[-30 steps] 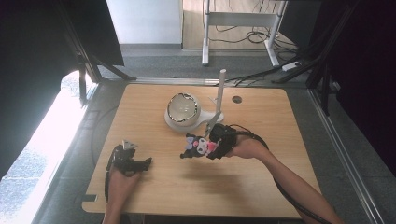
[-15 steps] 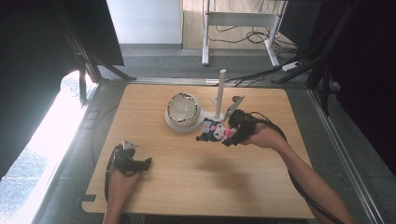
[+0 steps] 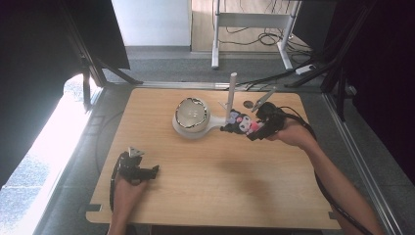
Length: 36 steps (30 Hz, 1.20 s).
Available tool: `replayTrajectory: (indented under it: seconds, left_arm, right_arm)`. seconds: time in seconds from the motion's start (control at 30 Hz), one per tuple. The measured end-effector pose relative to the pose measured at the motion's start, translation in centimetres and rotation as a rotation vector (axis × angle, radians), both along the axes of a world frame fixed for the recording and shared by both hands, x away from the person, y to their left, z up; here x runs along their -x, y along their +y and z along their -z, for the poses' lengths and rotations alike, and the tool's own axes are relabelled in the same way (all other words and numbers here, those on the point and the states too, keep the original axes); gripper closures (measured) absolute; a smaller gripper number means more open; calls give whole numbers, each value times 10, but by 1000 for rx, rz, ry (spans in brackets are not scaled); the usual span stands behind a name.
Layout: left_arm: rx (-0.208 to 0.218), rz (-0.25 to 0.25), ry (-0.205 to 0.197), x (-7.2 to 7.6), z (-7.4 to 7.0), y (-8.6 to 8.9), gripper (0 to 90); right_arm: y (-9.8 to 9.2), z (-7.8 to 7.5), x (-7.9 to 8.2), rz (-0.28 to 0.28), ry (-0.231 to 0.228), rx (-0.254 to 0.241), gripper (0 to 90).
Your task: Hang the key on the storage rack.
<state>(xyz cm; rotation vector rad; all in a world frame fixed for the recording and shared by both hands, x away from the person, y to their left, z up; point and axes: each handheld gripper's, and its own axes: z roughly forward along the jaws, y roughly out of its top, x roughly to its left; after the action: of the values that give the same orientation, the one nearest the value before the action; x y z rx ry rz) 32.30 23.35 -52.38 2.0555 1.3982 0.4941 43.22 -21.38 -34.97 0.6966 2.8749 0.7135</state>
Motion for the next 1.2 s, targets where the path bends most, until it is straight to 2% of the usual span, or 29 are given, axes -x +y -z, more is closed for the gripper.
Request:
replayTrajectory:
  seconds: [0.3,0.7,0.97,1.2]
  left_arm:
    - [0,0,0,0,0,0,0]
    - [1,0,2,0,0,0,0]
    - [1,2,5,0,0,0,0]
    - [1,2,4,0,0,0,0]
  right_arm:
    - [-26,-24,-14,102,-27,-21,457]
    - [-42,-49,-35,207,-79,-41,458]
    - [-43,-60,-46,244,-101,-47,458]
    - [-34,-69,-52,247,-120,-49,458]
